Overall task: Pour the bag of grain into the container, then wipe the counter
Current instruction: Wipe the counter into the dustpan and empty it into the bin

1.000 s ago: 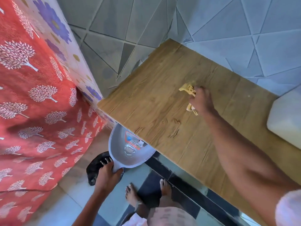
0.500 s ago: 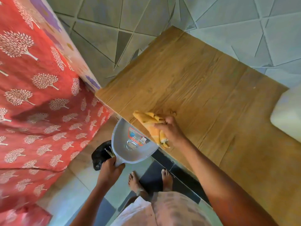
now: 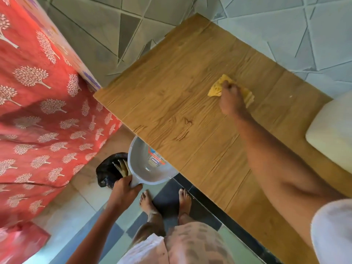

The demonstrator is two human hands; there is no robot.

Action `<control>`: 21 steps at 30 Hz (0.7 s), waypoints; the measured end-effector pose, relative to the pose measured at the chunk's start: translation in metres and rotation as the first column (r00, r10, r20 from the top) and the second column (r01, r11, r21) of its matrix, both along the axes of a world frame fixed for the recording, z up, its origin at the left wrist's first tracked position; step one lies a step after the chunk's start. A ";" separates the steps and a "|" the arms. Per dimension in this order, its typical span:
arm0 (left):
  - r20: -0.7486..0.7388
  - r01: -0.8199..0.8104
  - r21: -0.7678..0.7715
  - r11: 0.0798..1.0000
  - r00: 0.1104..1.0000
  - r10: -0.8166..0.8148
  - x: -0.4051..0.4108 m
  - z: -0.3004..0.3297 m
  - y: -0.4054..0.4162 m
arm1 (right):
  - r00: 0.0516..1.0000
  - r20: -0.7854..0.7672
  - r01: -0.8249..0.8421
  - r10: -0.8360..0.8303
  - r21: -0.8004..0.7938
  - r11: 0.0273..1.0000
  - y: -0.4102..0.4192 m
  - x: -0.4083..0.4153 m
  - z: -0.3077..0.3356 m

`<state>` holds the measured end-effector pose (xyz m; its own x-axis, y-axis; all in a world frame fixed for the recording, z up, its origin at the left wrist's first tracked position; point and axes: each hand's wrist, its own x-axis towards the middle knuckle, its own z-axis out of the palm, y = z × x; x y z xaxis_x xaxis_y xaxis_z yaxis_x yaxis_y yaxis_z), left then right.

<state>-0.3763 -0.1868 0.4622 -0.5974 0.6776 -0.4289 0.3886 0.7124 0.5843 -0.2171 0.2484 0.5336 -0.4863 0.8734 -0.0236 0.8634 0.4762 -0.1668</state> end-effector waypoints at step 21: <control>-0.013 -0.034 -0.021 0.999 0.999 0.034 0.047 -0.002 0.013 | 0.974 -0.204 0.115 -0.100 0.061 0.992 0.044 0.088 0.025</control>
